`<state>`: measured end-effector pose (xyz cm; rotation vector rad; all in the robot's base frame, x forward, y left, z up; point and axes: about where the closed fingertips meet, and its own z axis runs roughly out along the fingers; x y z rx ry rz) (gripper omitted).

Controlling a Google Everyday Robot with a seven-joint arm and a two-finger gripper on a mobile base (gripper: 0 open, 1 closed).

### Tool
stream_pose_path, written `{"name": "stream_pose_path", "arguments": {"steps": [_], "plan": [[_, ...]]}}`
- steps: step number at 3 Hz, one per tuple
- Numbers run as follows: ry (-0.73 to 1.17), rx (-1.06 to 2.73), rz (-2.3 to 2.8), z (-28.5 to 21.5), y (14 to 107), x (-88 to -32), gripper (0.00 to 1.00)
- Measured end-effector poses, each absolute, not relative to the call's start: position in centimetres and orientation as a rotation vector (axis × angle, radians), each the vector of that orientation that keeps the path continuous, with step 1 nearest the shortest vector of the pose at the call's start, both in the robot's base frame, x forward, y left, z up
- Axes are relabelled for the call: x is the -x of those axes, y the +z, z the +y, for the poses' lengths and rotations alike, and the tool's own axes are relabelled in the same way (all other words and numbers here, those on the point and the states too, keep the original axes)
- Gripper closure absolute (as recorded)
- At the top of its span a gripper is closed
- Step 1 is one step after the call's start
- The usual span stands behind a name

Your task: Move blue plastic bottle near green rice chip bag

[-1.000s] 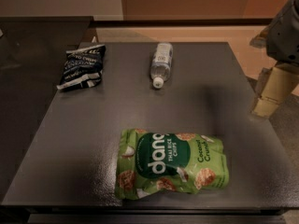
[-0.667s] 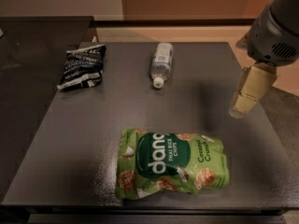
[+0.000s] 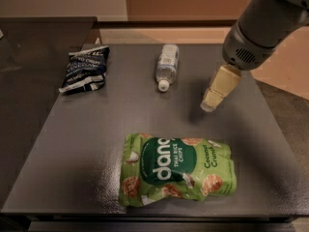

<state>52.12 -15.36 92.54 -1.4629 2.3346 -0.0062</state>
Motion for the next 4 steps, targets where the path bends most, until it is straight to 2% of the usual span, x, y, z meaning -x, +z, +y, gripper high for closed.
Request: {"name": "stream_pose_path", "arguments": {"steps": [4], "plan": [[-0.116, 0.856, 2.692, -9.3, 89.6, -61.0, 0.00]]}}
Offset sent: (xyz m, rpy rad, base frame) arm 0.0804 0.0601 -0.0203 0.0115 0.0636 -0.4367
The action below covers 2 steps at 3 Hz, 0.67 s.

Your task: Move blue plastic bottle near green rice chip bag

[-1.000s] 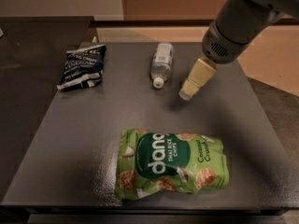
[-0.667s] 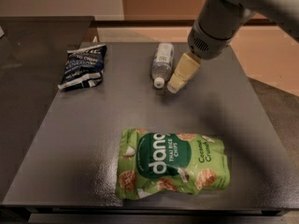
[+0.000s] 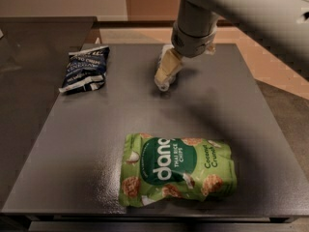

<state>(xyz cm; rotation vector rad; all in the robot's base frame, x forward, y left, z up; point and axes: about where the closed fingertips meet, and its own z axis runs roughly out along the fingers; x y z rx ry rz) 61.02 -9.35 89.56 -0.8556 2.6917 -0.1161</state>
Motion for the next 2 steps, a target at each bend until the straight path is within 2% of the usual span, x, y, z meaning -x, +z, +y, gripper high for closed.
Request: {"name": "stream_pose_path", "arguments": {"steps": [2], "plan": [[-0.105, 0.573, 2.800, -6.1, 88.1, -63.0, 0.00]]}}
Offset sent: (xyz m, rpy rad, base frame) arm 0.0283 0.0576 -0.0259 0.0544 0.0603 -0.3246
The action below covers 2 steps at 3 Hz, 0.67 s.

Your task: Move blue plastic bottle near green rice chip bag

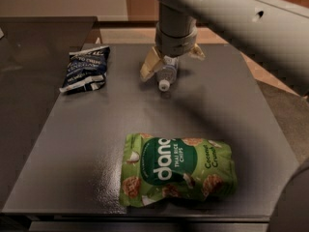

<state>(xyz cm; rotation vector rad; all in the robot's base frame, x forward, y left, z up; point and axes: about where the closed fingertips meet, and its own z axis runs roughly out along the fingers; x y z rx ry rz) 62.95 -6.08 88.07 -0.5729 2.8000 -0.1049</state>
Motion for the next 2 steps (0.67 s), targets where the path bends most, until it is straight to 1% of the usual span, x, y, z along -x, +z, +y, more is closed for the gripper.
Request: {"name": "stream_pose_path", "arguments": {"steps": [2], "plan": [[-0.151, 0.351, 2.849, -5.0, 85.8, -64.7, 0.00]]}}
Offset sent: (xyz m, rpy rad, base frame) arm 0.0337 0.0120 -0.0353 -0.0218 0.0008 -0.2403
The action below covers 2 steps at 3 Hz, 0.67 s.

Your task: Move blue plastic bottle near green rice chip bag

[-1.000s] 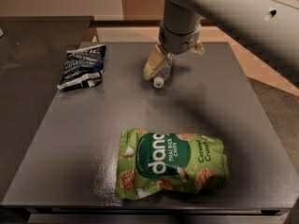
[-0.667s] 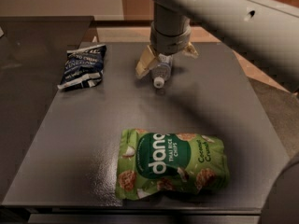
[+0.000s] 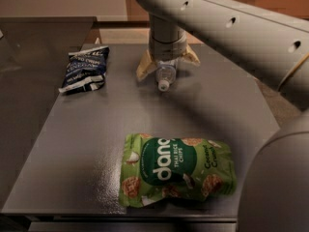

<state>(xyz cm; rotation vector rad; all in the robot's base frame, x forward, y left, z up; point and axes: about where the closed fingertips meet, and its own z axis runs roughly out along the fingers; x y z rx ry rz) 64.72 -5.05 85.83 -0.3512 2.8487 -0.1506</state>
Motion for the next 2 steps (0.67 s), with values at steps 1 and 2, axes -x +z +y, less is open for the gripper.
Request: {"name": "stream_pose_path", "arguments": {"steps": [1, 2], "plan": [[-0.149, 0.291, 2.864, -5.14, 84.66, -66.15, 0.00], [-0.106, 0.268, 2.874, -5.32, 83.92, -67.01, 0.18]]}}
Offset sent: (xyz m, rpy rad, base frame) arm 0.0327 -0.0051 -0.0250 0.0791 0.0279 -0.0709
